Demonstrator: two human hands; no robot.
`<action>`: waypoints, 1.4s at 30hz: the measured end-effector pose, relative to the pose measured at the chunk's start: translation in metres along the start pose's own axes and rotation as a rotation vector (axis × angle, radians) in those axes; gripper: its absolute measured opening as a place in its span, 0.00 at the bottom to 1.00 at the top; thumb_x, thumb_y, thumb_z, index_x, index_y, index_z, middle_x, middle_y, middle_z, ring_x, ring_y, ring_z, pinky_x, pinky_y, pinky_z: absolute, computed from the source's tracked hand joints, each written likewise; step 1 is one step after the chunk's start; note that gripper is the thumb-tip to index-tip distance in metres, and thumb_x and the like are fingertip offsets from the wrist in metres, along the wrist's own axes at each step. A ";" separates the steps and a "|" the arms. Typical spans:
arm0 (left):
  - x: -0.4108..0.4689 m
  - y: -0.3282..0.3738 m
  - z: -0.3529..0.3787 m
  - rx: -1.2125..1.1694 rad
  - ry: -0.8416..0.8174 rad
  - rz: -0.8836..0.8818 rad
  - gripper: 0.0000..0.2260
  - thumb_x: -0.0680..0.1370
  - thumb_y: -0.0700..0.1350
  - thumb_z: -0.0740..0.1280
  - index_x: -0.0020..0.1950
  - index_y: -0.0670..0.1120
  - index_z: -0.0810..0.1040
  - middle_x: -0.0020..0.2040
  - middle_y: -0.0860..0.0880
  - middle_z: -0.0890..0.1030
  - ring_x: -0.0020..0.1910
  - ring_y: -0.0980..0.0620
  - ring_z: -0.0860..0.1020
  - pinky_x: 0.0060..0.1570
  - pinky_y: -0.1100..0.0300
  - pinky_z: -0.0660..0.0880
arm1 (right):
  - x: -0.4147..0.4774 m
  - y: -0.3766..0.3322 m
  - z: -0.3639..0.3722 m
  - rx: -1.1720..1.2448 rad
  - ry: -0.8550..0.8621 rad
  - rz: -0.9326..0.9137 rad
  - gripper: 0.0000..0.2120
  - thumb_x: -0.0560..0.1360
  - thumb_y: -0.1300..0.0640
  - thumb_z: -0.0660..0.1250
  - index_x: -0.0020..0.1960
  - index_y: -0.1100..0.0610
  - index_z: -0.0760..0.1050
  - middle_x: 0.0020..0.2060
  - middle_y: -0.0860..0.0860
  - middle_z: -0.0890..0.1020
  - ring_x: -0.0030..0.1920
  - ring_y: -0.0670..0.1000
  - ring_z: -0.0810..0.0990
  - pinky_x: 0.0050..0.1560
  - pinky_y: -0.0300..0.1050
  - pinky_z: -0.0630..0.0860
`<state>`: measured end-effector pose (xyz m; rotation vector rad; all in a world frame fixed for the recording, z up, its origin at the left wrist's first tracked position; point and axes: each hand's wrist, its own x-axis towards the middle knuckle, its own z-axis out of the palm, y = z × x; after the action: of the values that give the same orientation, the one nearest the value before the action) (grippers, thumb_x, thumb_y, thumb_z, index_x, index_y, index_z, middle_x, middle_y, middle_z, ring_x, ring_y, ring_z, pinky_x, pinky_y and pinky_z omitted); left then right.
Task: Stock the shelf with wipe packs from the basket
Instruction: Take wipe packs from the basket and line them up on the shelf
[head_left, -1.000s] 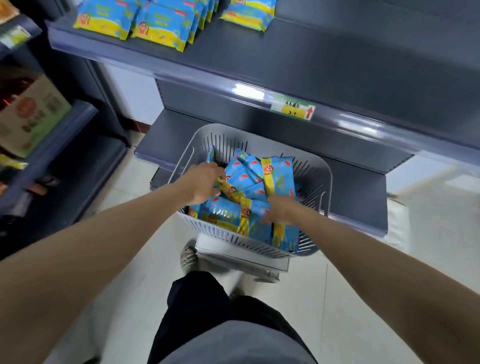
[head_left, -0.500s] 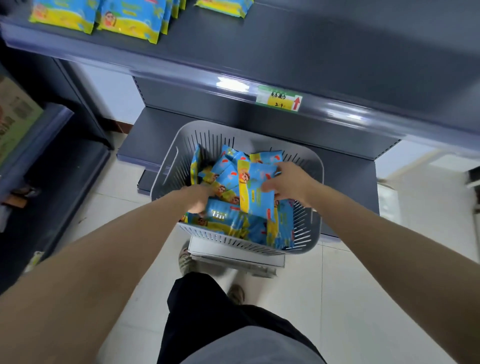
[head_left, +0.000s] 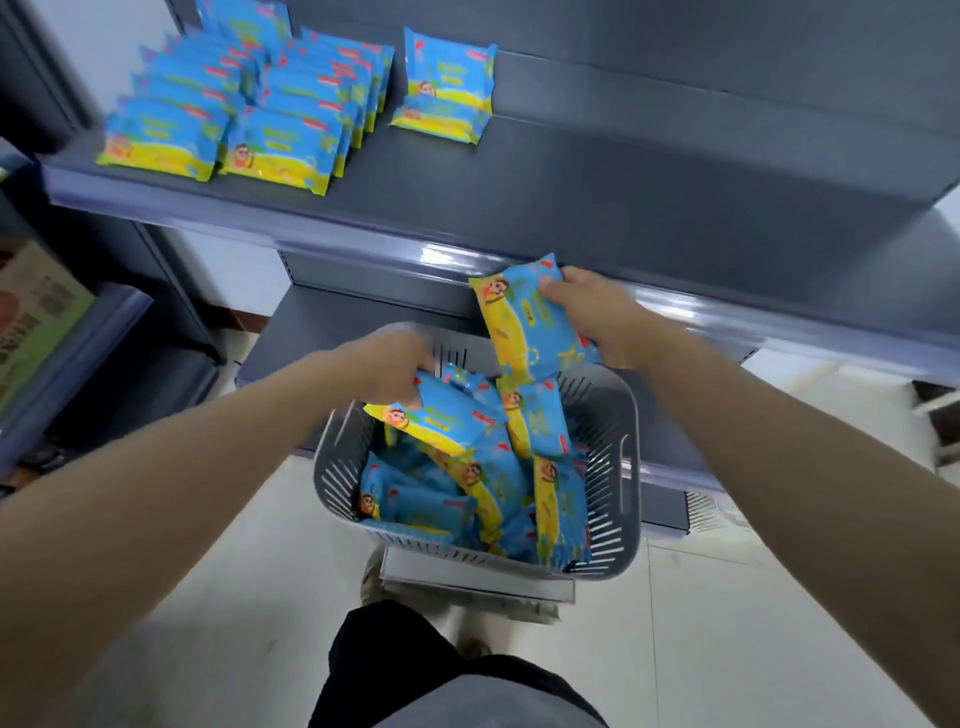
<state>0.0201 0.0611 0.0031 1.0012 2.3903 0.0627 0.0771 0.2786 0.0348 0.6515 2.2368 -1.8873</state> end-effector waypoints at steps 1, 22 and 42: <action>-0.006 -0.003 -0.016 -0.009 0.054 0.008 0.12 0.70 0.44 0.71 0.52 0.44 0.79 0.44 0.46 0.78 0.46 0.45 0.76 0.37 0.61 0.64 | 0.005 -0.011 -0.001 0.014 0.004 -0.003 0.06 0.80 0.56 0.59 0.46 0.57 0.71 0.43 0.54 0.82 0.39 0.52 0.81 0.48 0.51 0.79; 0.045 -0.116 -0.200 -0.213 0.412 0.077 0.07 0.70 0.42 0.73 0.45 0.44 0.78 0.38 0.48 0.76 0.37 0.50 0.73 0.34 0.61 0.68 | 0.212 -0.175 0.016 -0.672 0.139 -0.225 0.26 0.67 0.65 0.74 0.65 0.60 0.74 0.60 0.55 0.79 0.54 0.50 0.77 0.61 0.44 0.73; 0.167 -0.154 -0.225 0.030 0.498 0.054 0.20 0.71 0.52 0.70 0.60 0.46 0.75 0.45 0.48 0.75 0.51 0.46 0.71 0.47 0.55 0.65 | 0.293 -0.179 0.017 -0.866 0.267 -0.312 0.16 0.67 0.61 0.74 0.54 0.59 0.79 0.51 0.55 0.82 0.49 0.52 0.78 0.51 0.43 0.74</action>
<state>-0.2883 0.0982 0.0794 1.1728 2.8135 0.3318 -0.2620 0.3094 0.0826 0.4231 3.0988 -0.7391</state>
